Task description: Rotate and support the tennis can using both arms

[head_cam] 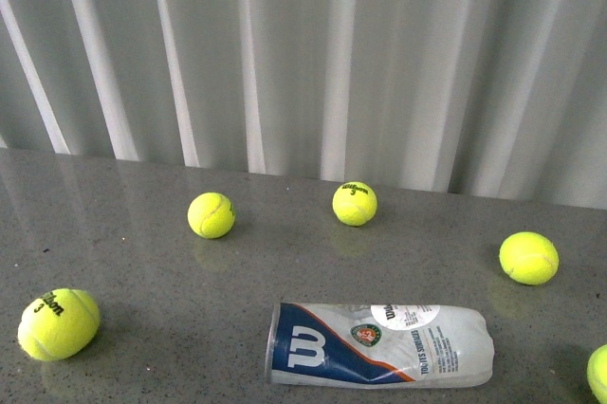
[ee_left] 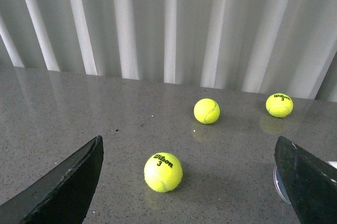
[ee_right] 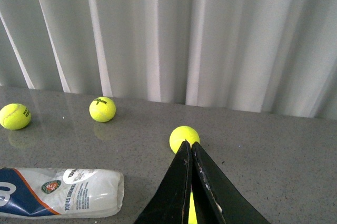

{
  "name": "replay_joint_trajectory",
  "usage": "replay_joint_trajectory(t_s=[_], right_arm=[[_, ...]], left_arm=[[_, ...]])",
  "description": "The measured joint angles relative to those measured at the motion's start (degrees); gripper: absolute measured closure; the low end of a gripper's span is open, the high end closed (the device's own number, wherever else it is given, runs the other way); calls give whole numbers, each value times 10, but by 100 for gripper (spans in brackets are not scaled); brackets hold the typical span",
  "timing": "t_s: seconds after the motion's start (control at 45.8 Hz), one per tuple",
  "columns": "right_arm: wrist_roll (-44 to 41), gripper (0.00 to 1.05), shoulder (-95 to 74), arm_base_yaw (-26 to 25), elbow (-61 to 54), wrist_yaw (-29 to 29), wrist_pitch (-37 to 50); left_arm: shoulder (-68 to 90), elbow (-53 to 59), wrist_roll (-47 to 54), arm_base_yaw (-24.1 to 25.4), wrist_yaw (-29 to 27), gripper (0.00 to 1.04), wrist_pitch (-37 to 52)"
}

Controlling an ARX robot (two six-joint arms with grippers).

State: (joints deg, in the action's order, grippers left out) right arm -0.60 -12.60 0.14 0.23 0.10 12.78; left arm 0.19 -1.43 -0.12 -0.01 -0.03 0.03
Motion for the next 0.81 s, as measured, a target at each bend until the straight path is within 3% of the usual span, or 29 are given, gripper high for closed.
replay_joint_trajectory(t_s=[0.175, 0.262, 0.612, 0.808], right_arm=[[0, 101, 32, 0, 0, 0, -32], [0, 101, 99, 0, 0, 0, -119], [0, 101, 123, 0, 0, 0, -127], [0, 59, 124, 0, 0, 0, -127]], left_arm=[[0, 0, 0, 0, 0, 7, 0], [0, 0, 0, 0, 0, 7, 0], [-1, 0, 0, 0, 0, 7, 0], [-1, 0, 0, 0, 0, 7, 0]])
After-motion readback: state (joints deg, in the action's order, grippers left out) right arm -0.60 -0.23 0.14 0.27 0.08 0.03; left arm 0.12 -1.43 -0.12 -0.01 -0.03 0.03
